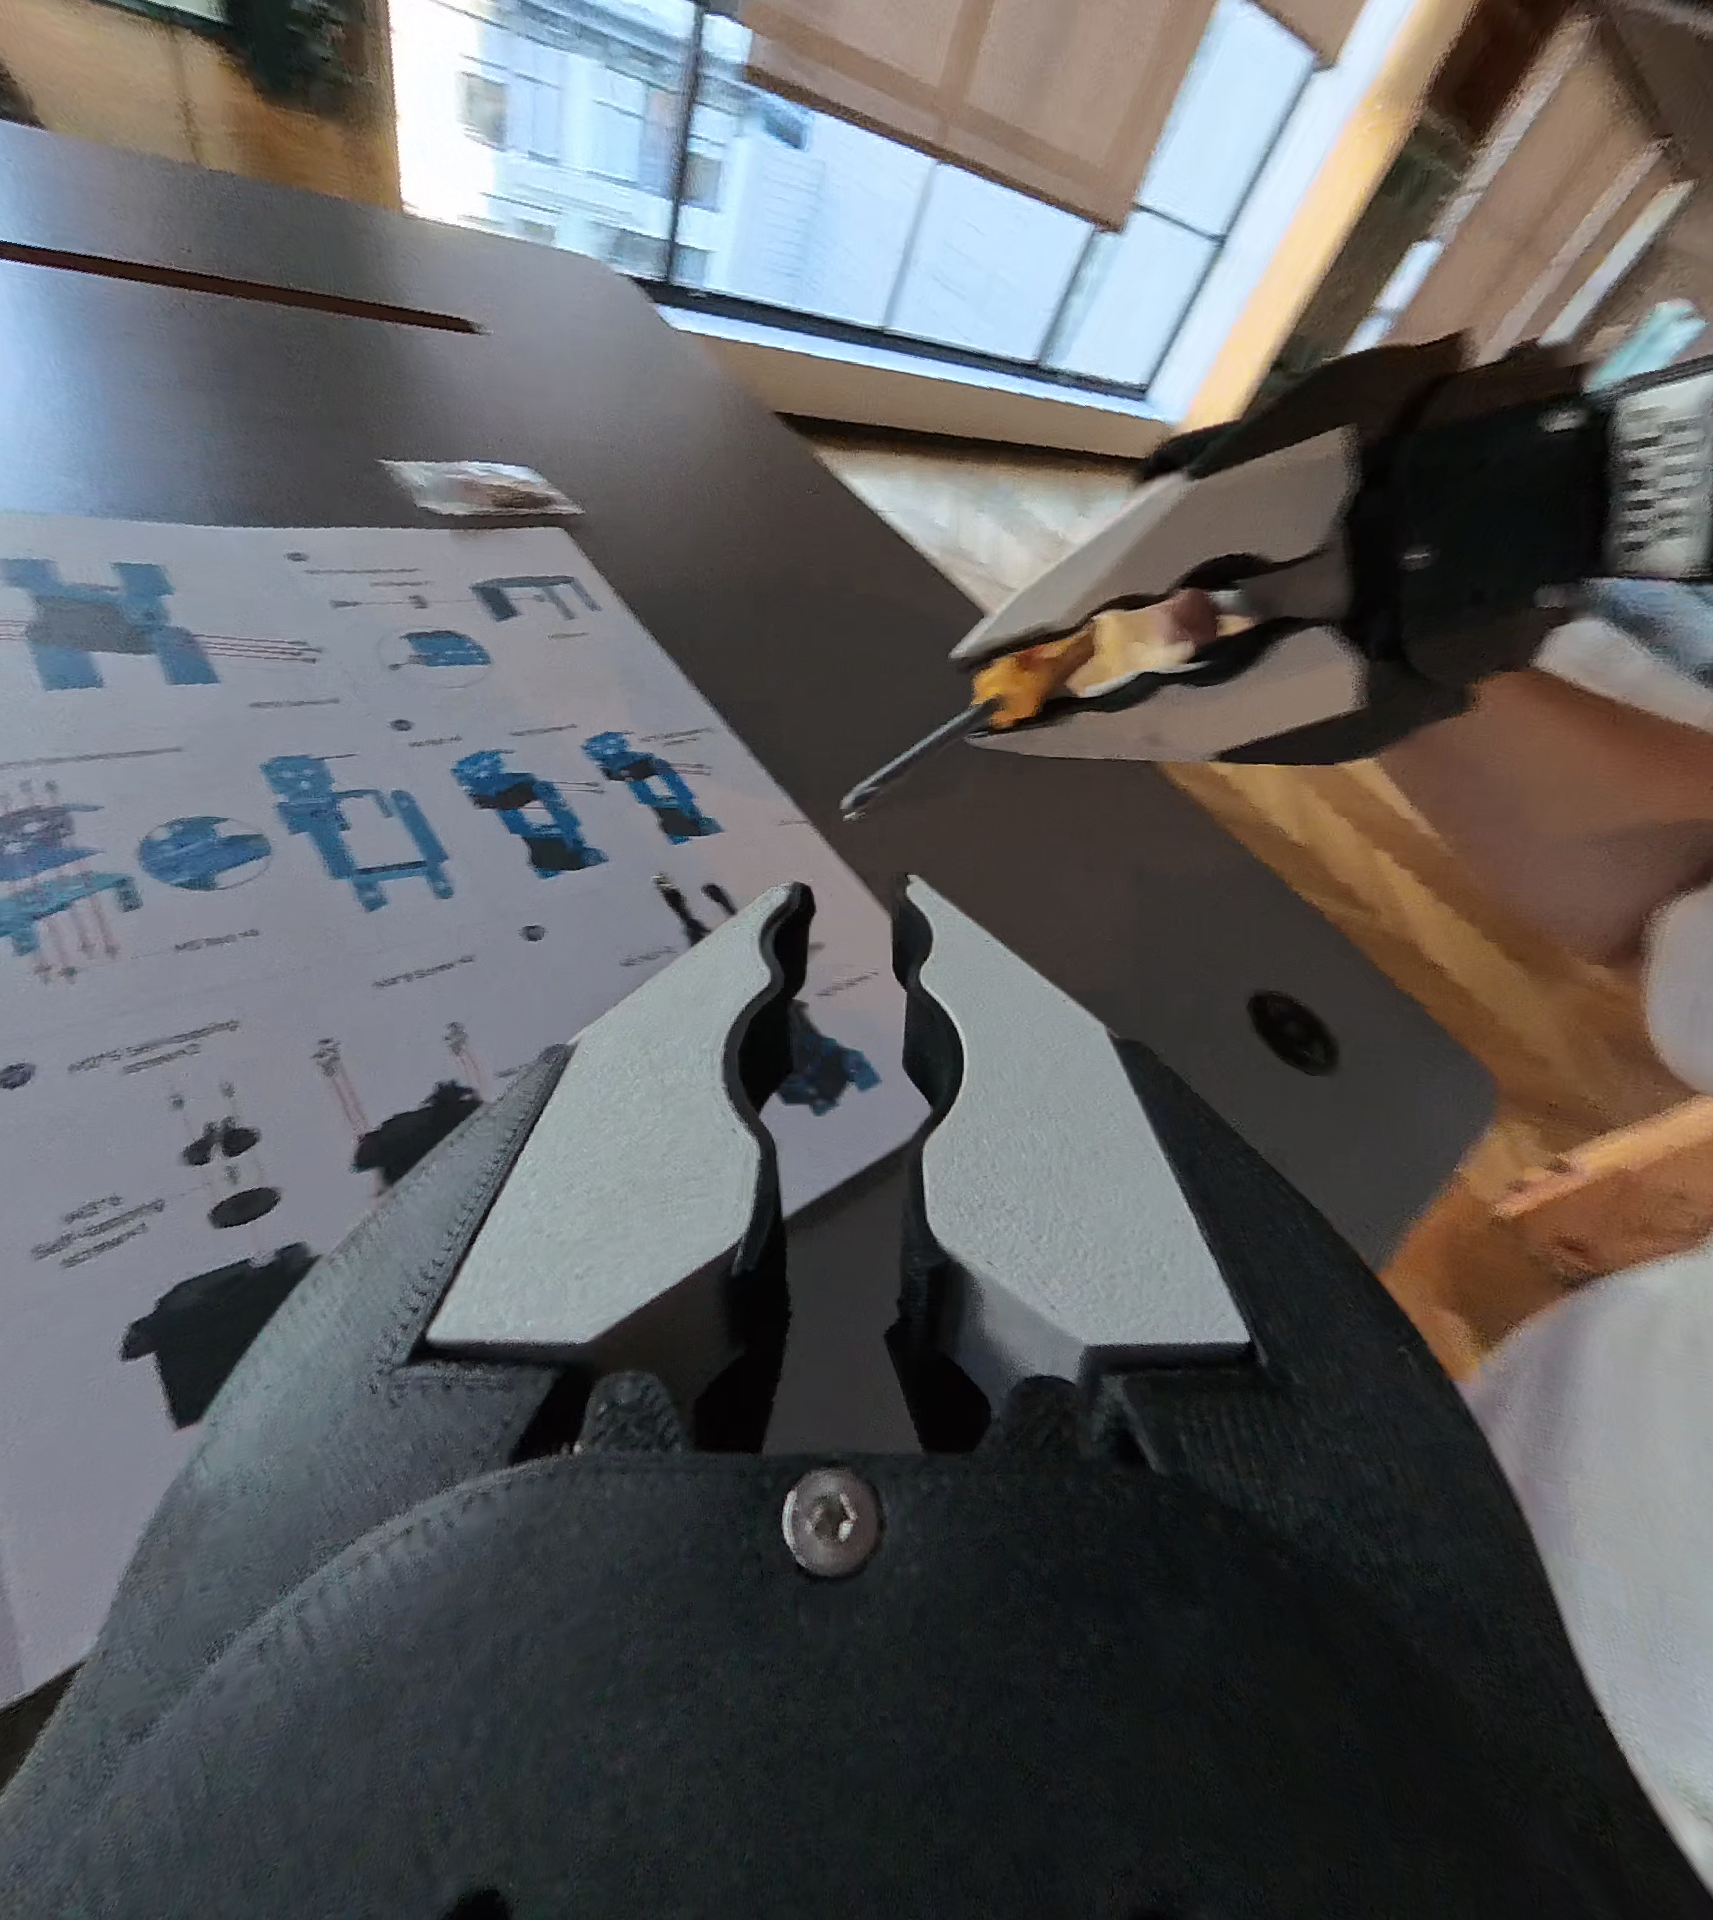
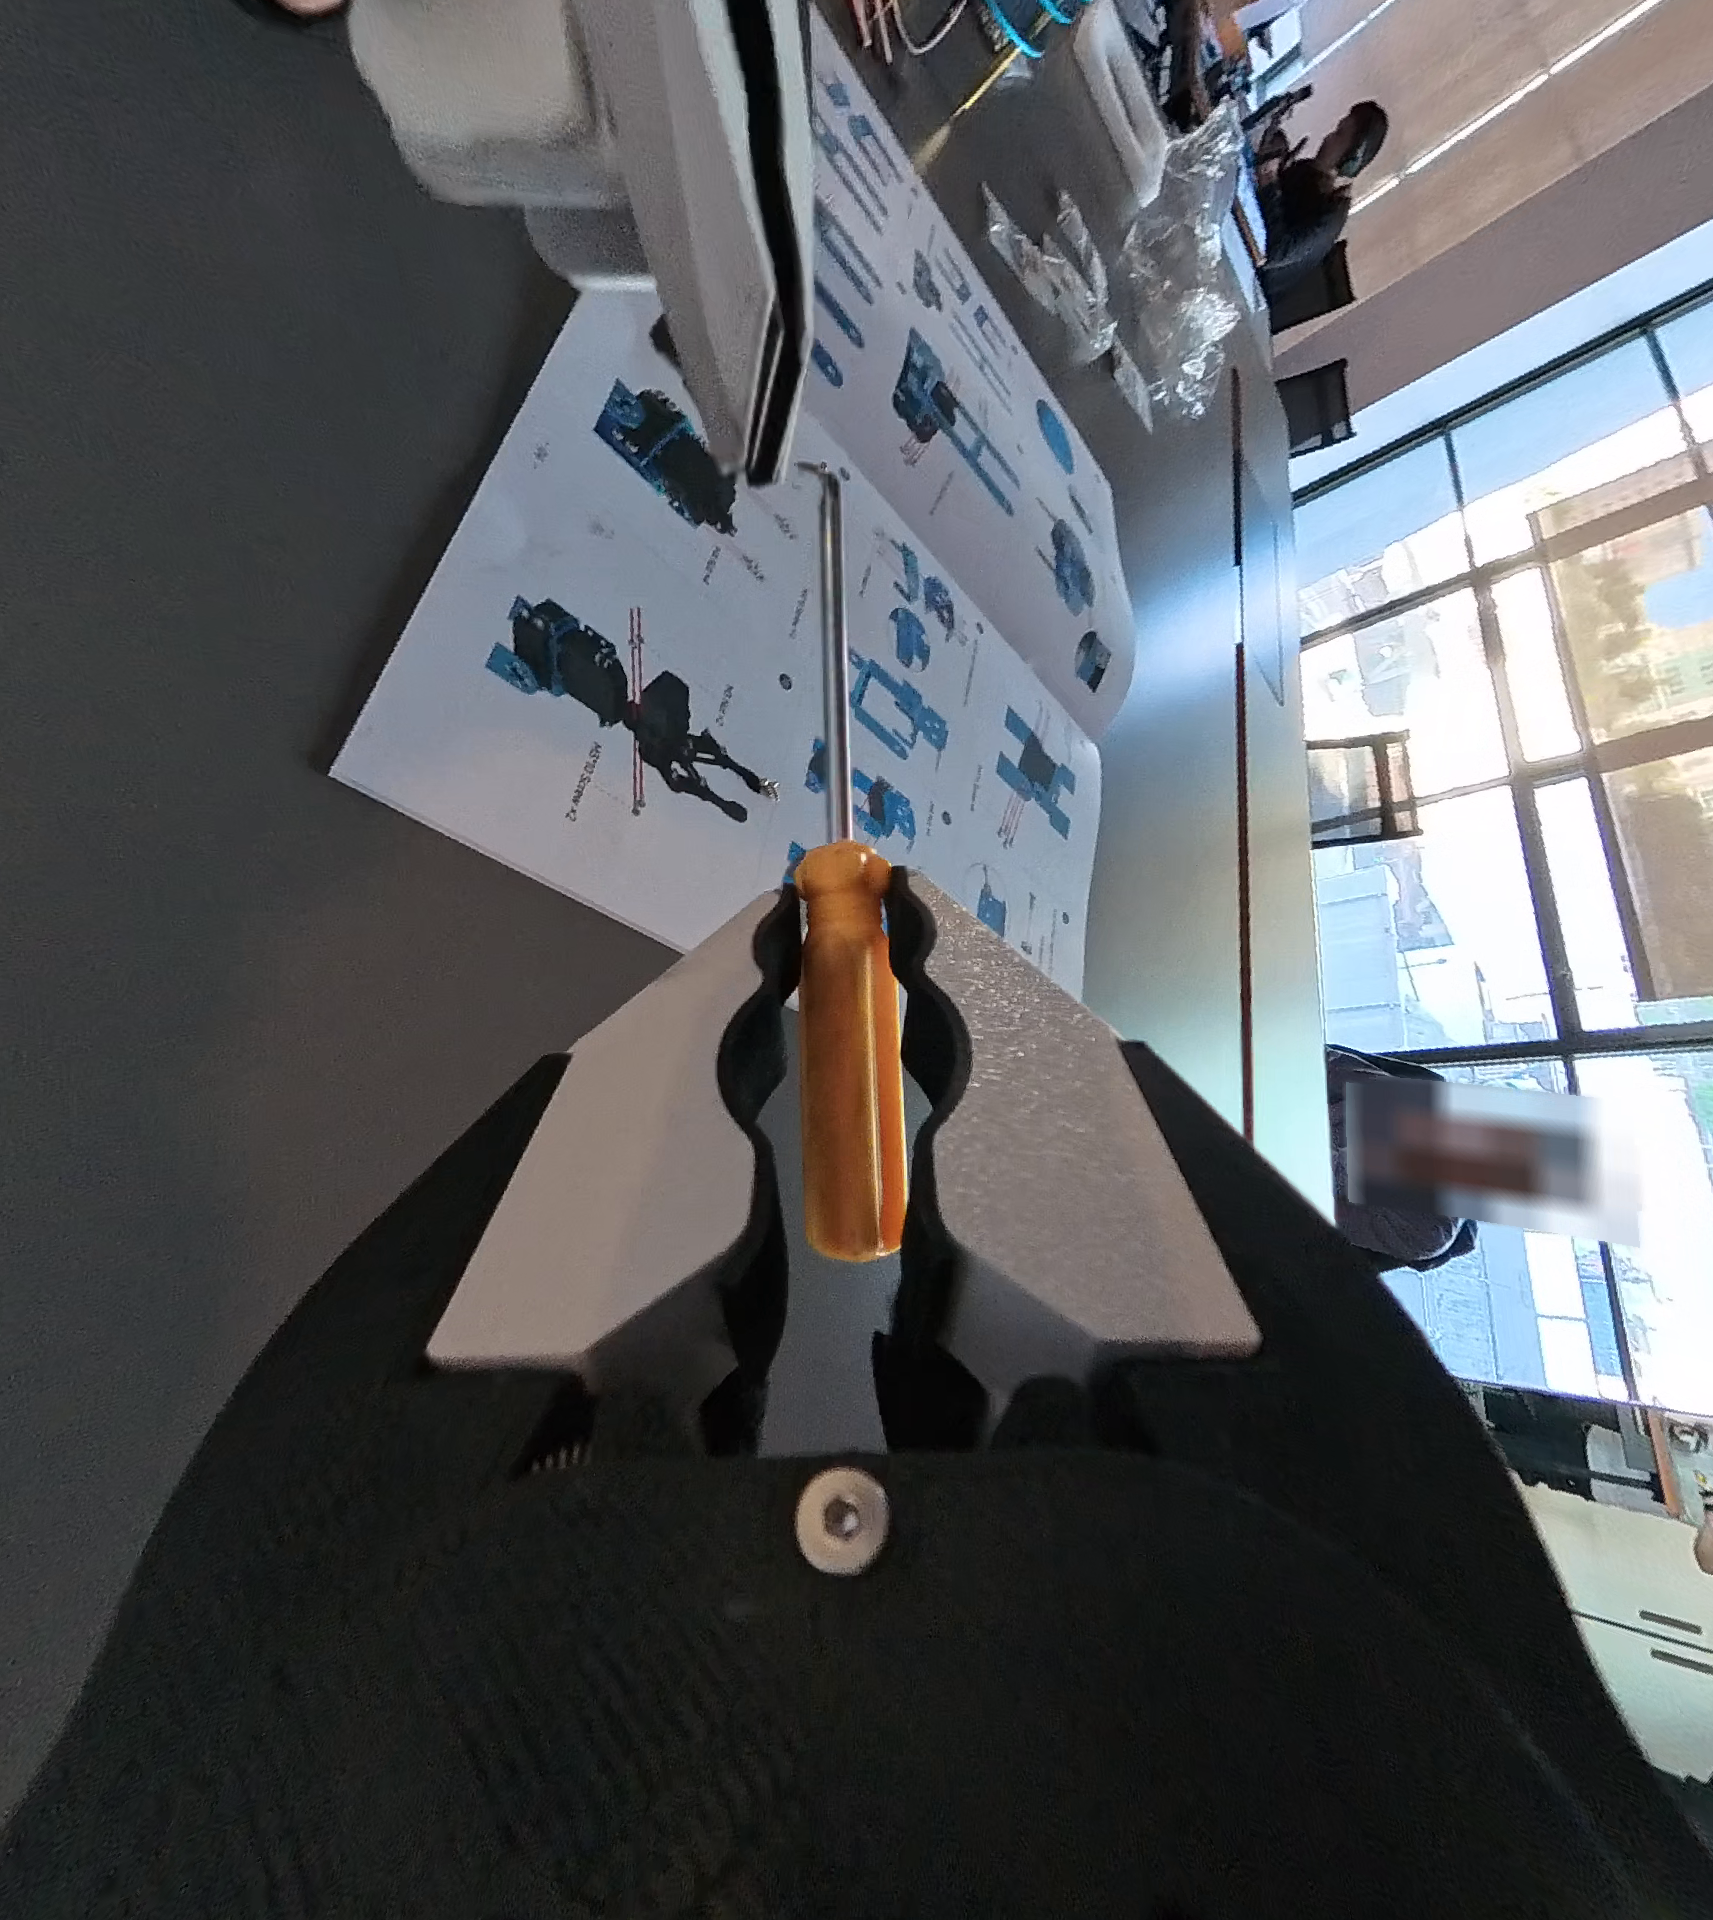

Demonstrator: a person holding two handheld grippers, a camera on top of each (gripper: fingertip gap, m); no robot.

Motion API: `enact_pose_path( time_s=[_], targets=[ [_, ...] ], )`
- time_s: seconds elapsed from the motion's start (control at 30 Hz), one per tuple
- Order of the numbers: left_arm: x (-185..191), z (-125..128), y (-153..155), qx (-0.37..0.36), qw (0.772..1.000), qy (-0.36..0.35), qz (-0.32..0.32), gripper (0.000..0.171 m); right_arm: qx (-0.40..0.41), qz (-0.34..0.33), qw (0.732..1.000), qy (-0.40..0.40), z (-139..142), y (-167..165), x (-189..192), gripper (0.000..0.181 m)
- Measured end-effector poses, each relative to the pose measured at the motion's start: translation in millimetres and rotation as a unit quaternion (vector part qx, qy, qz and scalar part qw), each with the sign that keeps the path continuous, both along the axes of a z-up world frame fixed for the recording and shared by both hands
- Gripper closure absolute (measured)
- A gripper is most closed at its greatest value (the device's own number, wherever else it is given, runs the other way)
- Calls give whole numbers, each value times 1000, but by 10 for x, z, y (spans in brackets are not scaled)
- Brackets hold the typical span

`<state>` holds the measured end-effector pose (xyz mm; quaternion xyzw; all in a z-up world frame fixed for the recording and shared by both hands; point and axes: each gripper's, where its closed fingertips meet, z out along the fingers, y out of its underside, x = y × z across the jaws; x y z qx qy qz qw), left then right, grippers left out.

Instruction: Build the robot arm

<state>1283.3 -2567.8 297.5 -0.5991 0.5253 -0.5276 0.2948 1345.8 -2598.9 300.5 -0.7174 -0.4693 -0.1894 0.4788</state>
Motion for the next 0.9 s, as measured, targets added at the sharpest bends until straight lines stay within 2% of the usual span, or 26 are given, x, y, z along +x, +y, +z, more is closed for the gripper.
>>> enact_pose_path(
  time_s=[0.07, 0.2, 0.53, 0.6, 0.67, 0.9],
  targets=[
    [33, -21, 65, 32, 999, 1, 43, 152, 8, -3, 1000, 5, 49, -14, -2, 166],
    [66, 25, -28, 65, 997, -15, 45, 157, 11, -2, 1000, 13, 53, -37, -3, 166],
    [60, 90, -25, 36, 997, -34, 54, 170, 17, 0, 1000, 8, 29, -63, 12, 166],
    [72, 73, -66, 27, 998, -29, 42, 167, 14, -3, 1000, 6, 15, -66, 25, 166],
    [93, 34, -96, 18, 999, -19, 37, 157, 14, -3, 1000, 3, 5, -68, 28, 166],
    [102, 60, -105, 7, 999, -29, 37, 166, 15, -3, 1000, -3, 1, -87, 23, 166]
  ],
)
